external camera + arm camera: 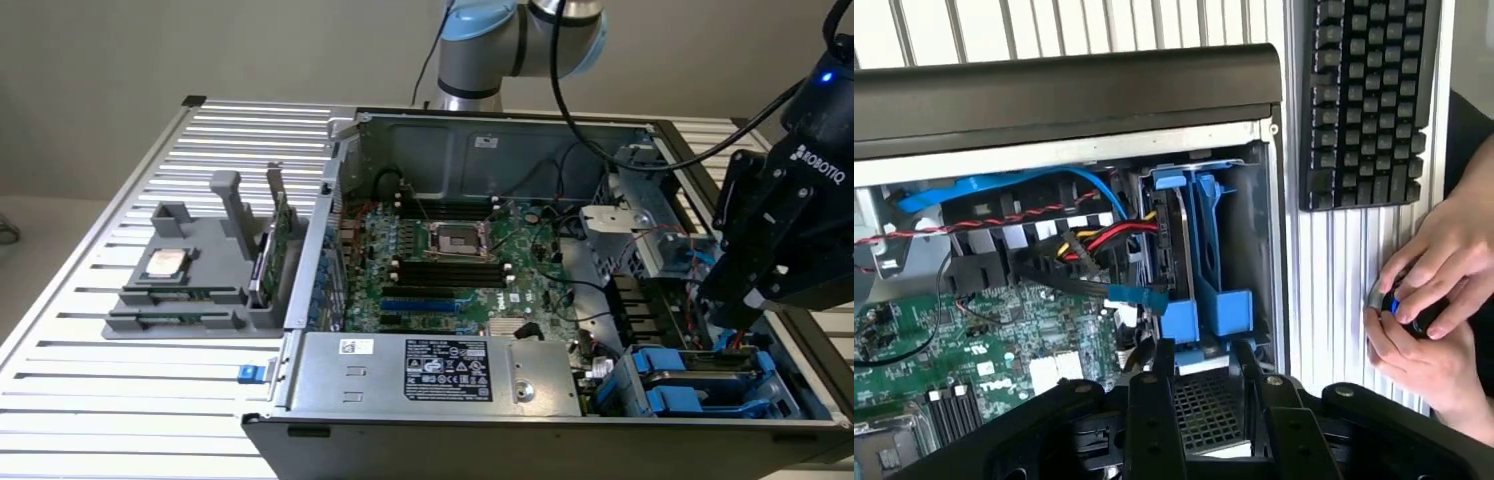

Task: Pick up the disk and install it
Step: 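Insert the first disk wire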

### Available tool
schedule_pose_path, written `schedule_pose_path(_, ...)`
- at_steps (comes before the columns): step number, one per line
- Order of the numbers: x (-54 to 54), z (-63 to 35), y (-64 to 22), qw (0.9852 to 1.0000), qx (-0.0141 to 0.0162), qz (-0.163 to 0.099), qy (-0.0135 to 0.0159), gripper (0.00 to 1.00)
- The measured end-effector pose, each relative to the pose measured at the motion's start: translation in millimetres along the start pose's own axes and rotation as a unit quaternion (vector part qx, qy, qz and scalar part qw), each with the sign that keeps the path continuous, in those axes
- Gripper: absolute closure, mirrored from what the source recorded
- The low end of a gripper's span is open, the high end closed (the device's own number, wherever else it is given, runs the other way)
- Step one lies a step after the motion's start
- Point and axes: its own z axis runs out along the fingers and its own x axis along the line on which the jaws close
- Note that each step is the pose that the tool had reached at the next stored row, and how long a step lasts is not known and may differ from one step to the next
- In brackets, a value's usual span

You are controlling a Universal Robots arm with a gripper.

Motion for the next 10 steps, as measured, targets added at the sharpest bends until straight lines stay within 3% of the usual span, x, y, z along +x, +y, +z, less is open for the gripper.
schedule_pose_path(10,2.3,9.1,3.0,1.0,-0.0011,-0.009,0.0046,0.64)
